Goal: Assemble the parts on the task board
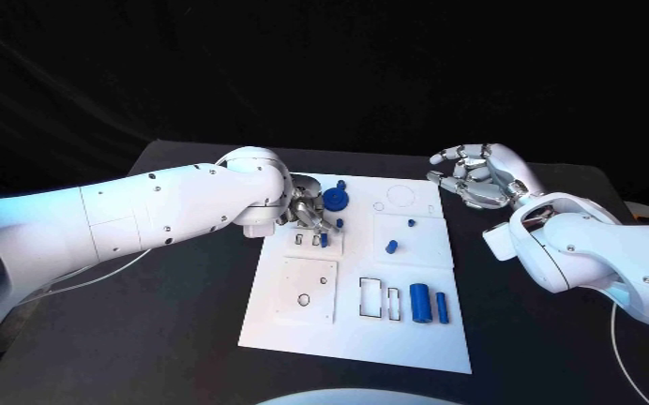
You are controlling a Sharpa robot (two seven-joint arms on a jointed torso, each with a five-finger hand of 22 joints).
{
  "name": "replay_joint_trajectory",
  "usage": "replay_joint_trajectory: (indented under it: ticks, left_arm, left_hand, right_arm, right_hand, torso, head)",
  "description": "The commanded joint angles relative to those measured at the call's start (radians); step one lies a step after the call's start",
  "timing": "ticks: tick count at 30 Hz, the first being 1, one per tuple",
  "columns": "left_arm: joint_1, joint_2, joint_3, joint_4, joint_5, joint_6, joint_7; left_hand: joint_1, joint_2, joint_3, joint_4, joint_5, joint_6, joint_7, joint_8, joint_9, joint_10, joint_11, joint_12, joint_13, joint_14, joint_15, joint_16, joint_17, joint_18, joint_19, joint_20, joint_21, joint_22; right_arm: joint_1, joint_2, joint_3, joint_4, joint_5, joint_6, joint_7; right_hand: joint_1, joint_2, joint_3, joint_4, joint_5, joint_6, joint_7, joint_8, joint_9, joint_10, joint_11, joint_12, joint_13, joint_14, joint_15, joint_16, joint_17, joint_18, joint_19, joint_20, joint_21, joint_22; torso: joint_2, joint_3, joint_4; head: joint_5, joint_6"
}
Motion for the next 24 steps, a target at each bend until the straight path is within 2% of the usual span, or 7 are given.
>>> replay_joint_trajectory:
  ticks: [1, 15, 21, 24]
  left_arm:
    - [0.001, 0.003, 0.000, 0.001, -0.009, 0.040, -0.005]
    - [0.001, 0.002, 0.000, 0.005, -0.008, 0.064, -0.007]
    - [0.001, 0.003, 0.000, 0.005, -0.004, 0.062, -0.007]
    - [0.001, 0.003, 0.000, 0.005, -0.003, 0.057, -0.007]
  left_hand:
    - [-0.002, 0.005, -0.006, 0.000, -0.001, 0.005, 0.000, 0.005, 0.002, 0.008, -0.001, 0.004, 0.001, 0.062, -0.001, 0.006, 0.134, -0.006, 0.008, 0.001, 0.006, 0.003]
    - [0.021, 0.016, 0.010, -0.002, 0.000, 0.010, -0.005, 0.011, 0.009, 0.008, -0.005, 0.006, 0.002, 0.062, -0.005, 0.005, 0.134, -0.006, 0.008, -0.002, 0.008, 0.006]
    - [0.075, 0.018, 0.056, -0.003, 0.000, 0.005, -0.007, 0.007, 0.014, 0.006, -0.008, 0.006, 0.002, 0.063, -0.008, 0.005, 0.135, -0.006, 0.007, -0.004, 0.009, 0.008]
    - [0.088, 0.016, 0.075, -0.002, 0.000, 0.005, -0.007, 0.005, 0.015, 0.005, -0.008, 0.006, 0.003, 0.063, -0.008, 0.005, 0.135, -0.006, 0.006, -0.005, 0.010, 0.008]
  right_arm:
    - [-0.001, 0.000, 0.000, 0.002, 0.001, -0.002, -0.003]
    - [-0.004, 0.004, 0.000, -0.004, 0.001, 0.000, -0.012]
    - [-0.006, 0.006, 0.000, -0.006, 0.004, 0.002, -0.013]
    - [-0.008, 0.009, 0.000, -0.008, 0.006, 0.002, -0.012]
  right_hand:
    - [-0.003, -0.010, 0.003, 0.002, -0.004, -0.009, 0.000, 0.005, -0.002, -0.008, 0.002, -0.004, -0.001, 0.031, -0.003, -0.007, 0.015, 0.011, -0.004, 0.000, -0.006, -0.001]
    - [-0.003, -0.009, 0.004, 0.002, -0.005, -0.009, 0.000, 0.006, -0.002, -0.008, 0.002, -0.004, -0.002, 0.030, -0.003, -0.008, 0.014, 0.011, -0.005, 0.000, -0.009, -0.003]
    - [-0.004, -0.009, 0.004, 0.003, -0.005, -0.009, 0.000, 0.007, -0.002, -0.008, 0.002, -0.004, -0.002, 0.030, -0.003, -0.009, 0.013, 0.012, -0.007, 0.000, -0.011, -0.005]
    - [-0.004, -0.009, 0.004, 0.003, -0.005, -0.009, 0.000, 0.007, -0.002, -0.008, 0.002, -0.004, -0.002, 0.030, -0.003, -0.009, 0.013, 0.012, -0.007, 0.000, -0.011, -0.005]
  torso:
    - [-0.001, 0.0003, 0.0008]
    - [-0.001, -0.0002, 0.0004]
    - [-0.001, -0.0005, 0.0013]
    - [0.000, 0.0005, 0.0009]
  head:
    - [0.000, -0.002]
    - [-0.001, -0.003]
    - [-0.004, -0.003]
    - [-0.004, -0.004]
